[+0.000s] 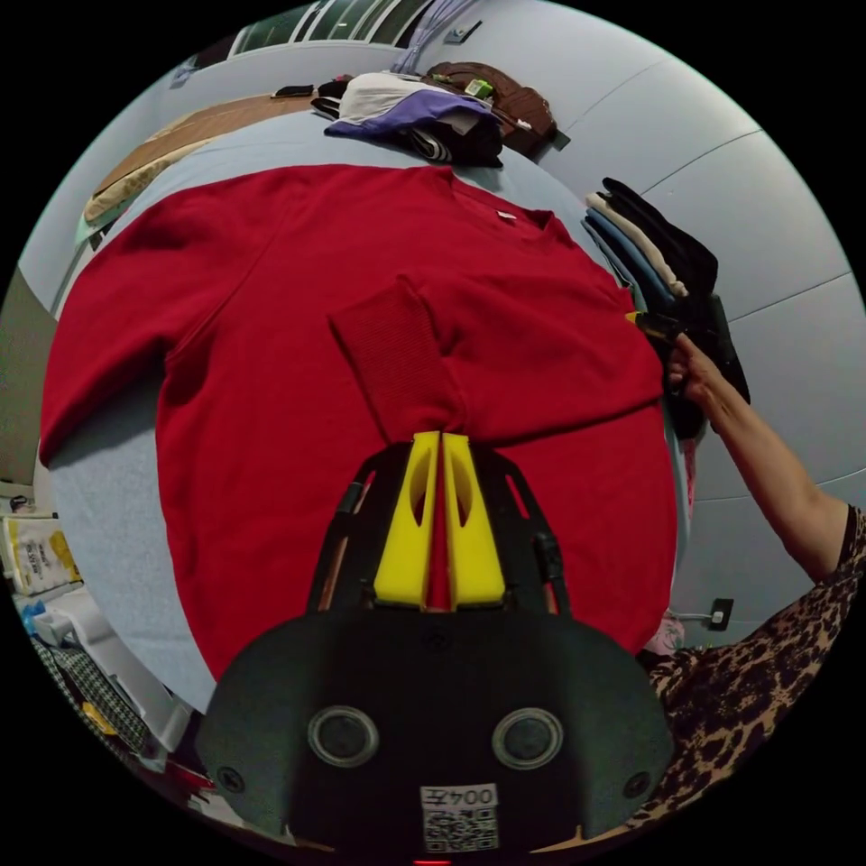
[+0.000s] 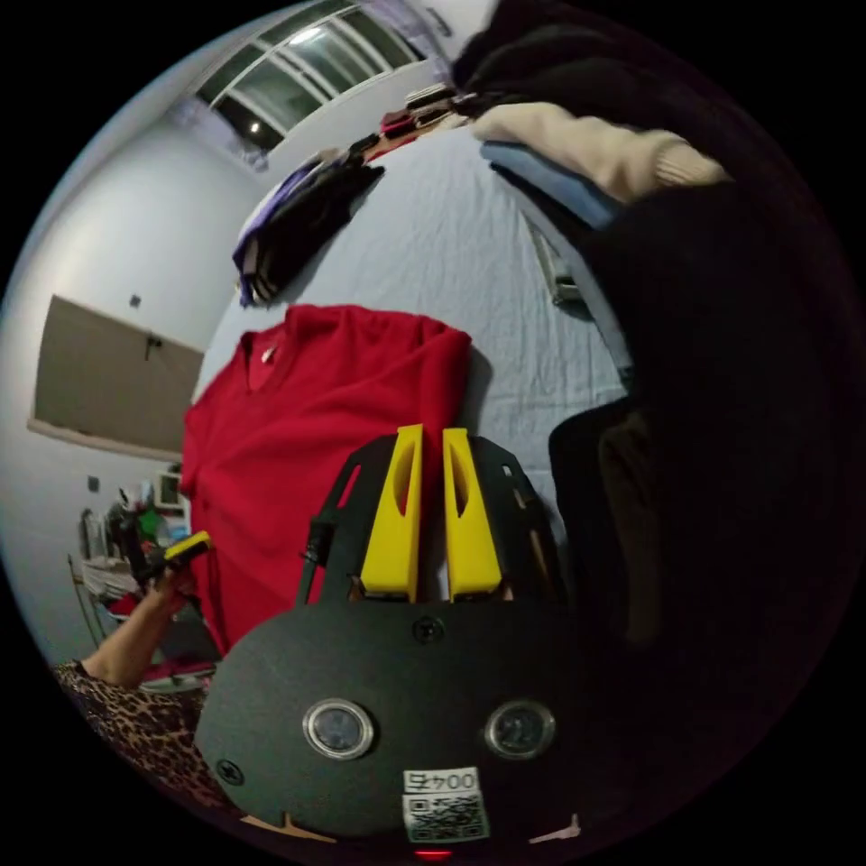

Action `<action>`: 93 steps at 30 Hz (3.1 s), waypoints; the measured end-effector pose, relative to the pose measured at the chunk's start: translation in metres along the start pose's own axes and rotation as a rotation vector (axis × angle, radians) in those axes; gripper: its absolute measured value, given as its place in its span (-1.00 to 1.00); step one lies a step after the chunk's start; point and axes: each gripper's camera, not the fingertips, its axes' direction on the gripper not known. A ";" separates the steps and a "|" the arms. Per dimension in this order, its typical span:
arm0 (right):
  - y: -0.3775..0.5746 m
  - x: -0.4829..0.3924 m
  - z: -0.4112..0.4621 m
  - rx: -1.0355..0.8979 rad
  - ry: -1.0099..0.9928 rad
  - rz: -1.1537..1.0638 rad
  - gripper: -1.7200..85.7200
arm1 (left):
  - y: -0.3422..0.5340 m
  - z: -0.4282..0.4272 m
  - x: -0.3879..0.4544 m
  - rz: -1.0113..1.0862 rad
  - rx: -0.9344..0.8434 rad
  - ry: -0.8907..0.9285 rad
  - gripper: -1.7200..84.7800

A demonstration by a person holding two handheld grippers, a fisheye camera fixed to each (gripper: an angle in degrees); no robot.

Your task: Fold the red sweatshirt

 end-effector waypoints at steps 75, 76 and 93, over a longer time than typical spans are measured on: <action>0.269 -0.067 0.080 0.238 0.242 -0.169 -0.68 | 0.004 -0.019 0.003 0.002 0.053 -0.018 -0.95; 0.276 -0.070 0.088 0.227 0.251 -0.171 -0.68 | 0.005 -0.018 0.004 0.005 0.055 -0.022 -0.95; 0.299 -0.085 0.168 0.177 0.421 -0.223 -0.67 | 0.056 -0.008 0.031 0.085 0.173 -0.062 -0.92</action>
